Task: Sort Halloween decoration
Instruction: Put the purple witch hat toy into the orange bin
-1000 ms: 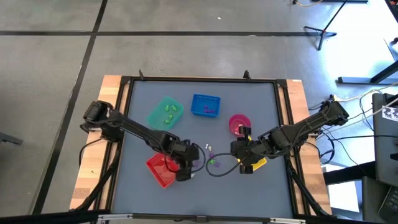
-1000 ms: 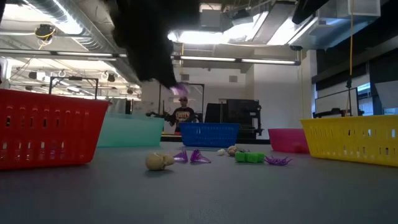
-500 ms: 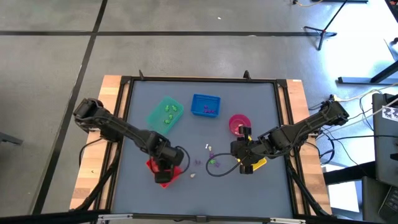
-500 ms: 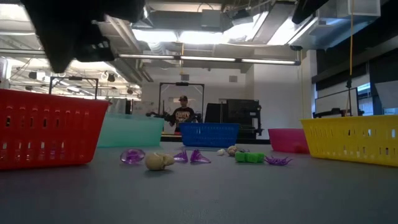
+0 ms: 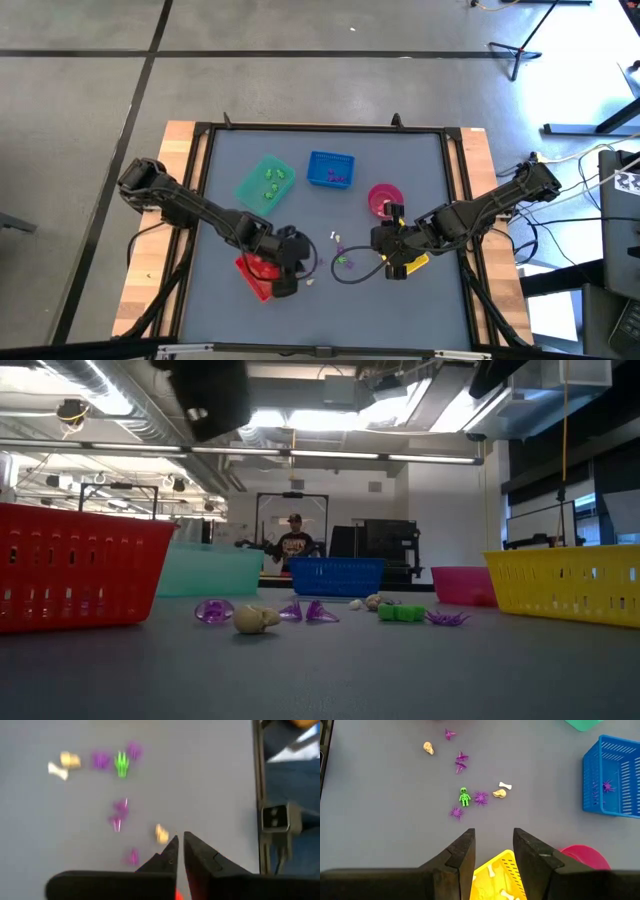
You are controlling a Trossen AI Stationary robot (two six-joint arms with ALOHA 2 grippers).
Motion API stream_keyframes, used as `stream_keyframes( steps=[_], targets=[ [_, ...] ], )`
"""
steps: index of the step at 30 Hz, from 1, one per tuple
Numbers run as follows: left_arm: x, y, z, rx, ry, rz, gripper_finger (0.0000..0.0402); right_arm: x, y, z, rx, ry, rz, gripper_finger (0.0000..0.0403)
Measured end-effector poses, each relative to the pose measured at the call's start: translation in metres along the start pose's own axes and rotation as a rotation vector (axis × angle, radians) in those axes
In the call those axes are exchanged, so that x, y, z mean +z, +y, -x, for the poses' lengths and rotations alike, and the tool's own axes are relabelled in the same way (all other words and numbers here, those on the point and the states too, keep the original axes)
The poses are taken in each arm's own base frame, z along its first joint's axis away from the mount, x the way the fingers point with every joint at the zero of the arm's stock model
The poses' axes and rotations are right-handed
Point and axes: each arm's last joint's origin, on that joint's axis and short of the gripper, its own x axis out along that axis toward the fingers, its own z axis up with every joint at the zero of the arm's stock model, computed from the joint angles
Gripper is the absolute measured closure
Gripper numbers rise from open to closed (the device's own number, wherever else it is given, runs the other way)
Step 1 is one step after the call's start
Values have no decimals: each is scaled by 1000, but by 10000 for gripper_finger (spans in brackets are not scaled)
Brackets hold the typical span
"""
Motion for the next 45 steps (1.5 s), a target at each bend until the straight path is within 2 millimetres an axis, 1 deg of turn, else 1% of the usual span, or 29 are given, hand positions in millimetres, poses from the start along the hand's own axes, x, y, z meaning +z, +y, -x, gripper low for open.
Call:
stream_keyframes(
  steps=[4,7,10,12,15,20,23,26,30,35,38,45],
  targets=[
    [4,-2,-4,17,-64,-32,340,0,0,0,0,0,0,271],
    [2,-1,-11,47,-56,-44,300,0,0,0,0,-1,0,271],
    [-1,1,-24,66,-29,-47,266,0,0,0,1,-4,-2,271],
    [-4,3,-32,77,-4,-50,248,1,0,0,2,-6,-2,271],
    [-7,7,-44,94,32,-45,233,1,0,0,2,-8,-3,271],
    [-9,17,-60,66,106,-16,230,1,0,0,3,-9,-3,271],
    [-10,25,-67,48,153,50,231,1,0,0,3,-10,-4,271],
    [-7,33,-71,27,178,112,231,1,0,0,4,-12,-4,271],
    [-3,41,-71,25,179,137,231,1,0,0,4,-12,-4,271],
    [-4,45,-71,75,179,157,231,1,0,0,4,-12,-4,271],
    [-7,46,-76,101,193,152,231,1,0,0,4,-12,-4,271],
    [-23,43,-97,130,258,128,231,2,1,0,6,-19,-6,271]
  ],
)
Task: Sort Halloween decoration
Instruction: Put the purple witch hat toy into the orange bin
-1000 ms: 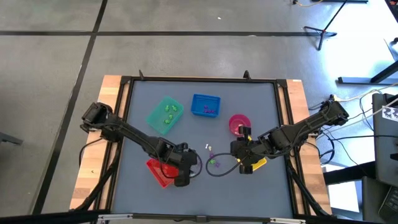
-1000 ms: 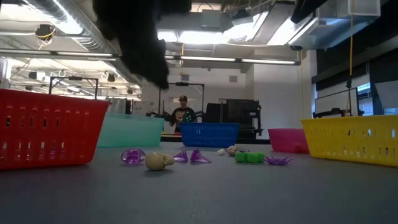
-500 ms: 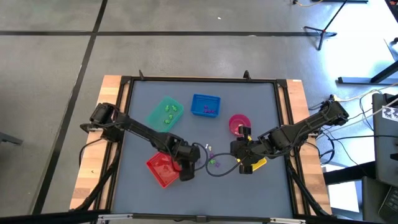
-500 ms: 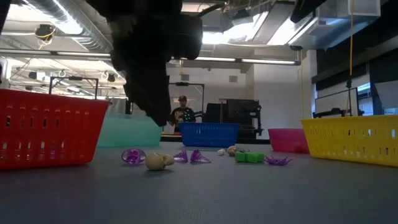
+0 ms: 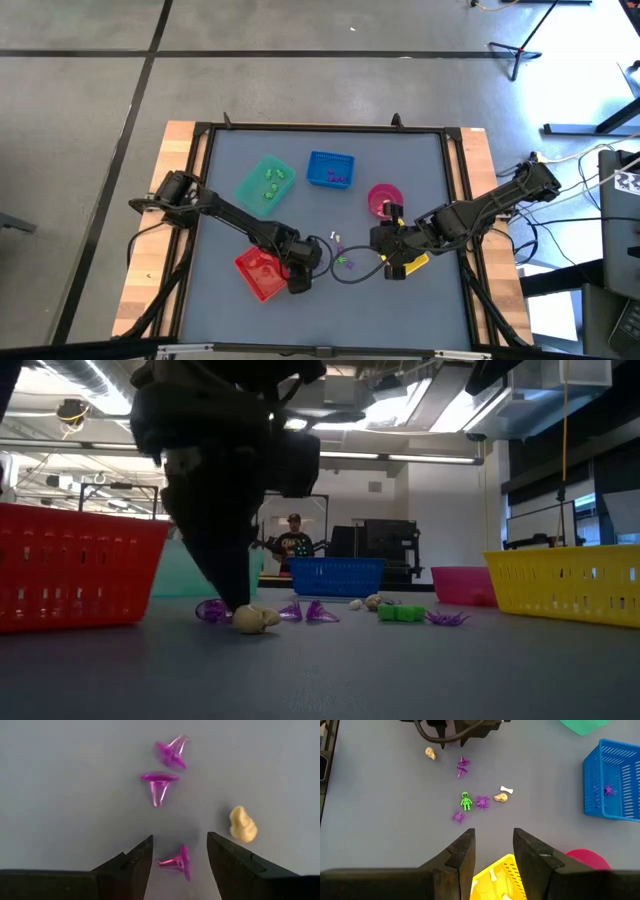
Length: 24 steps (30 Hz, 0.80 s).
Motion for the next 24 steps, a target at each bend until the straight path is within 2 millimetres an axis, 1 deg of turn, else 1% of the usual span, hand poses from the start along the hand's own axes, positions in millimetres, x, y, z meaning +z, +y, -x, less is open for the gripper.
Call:
stream_keyframes(
  steps=[5,10,15,24],
  targets=[
    [-4,-1,-5,12,31,-11,231,0,0,0,1,-2,-1,271],
    [-6,-1,-4,22,45,-12,231,0,0,0,1,-3,-1,271],
    [-7,0,-4,25,62,-50,231,0,0,0,1,-4,-1,271],
    [-8,0,-3,14,72,-52,232,0,0,0,2,-4,-1,271]
  ],
)
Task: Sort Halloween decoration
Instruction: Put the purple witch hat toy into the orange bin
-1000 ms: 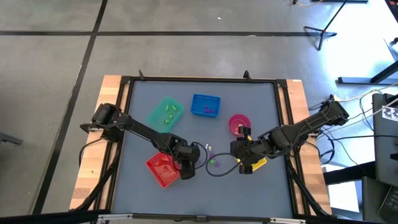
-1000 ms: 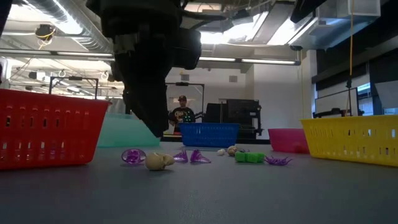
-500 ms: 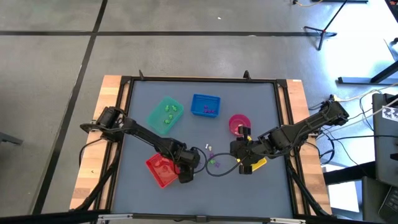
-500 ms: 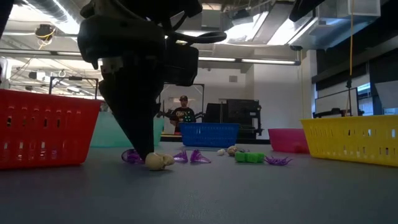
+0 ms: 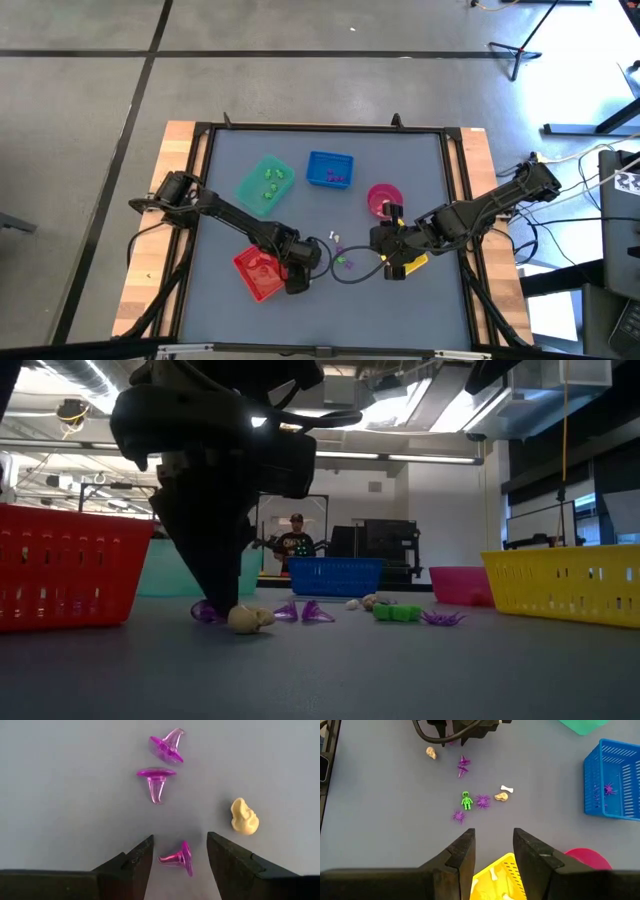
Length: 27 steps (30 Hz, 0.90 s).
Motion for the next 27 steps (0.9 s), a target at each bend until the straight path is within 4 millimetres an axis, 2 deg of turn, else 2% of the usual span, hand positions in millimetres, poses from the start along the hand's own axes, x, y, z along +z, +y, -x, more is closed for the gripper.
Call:
stream_keyframes(
  steps=[8,27],
  targets=[
    [2,-1,16,14,-20,1,241,0,0,0,0,-1,-1,271],
    [-1,-5,12,54,-39,-16,241,0,0,0,0,-1,0,271]
  ],
)
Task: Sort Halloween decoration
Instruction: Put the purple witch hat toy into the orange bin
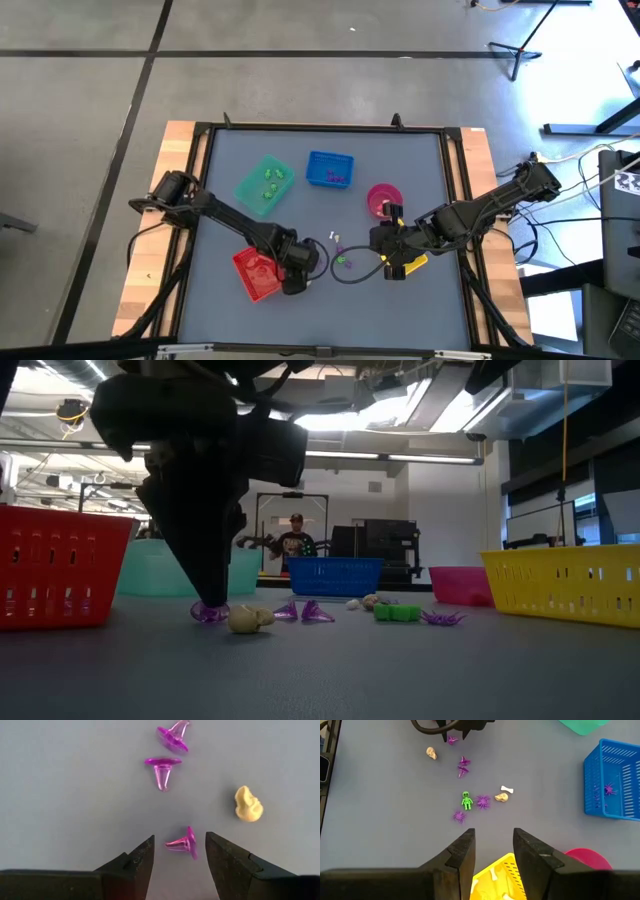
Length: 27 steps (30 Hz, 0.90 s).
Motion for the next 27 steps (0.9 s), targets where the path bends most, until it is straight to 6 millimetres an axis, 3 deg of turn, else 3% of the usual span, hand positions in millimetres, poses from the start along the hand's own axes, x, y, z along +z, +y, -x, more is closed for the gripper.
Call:
stream_keyframes(
  steps=[21,27],
  targets=[
    [-4,-3,-10,34,16,-27,242,0,0,0,0,0,0,271],
    [-4,-3,-10,37,19,-26,268,0,0,0,0,0,0,271]
  ],
)
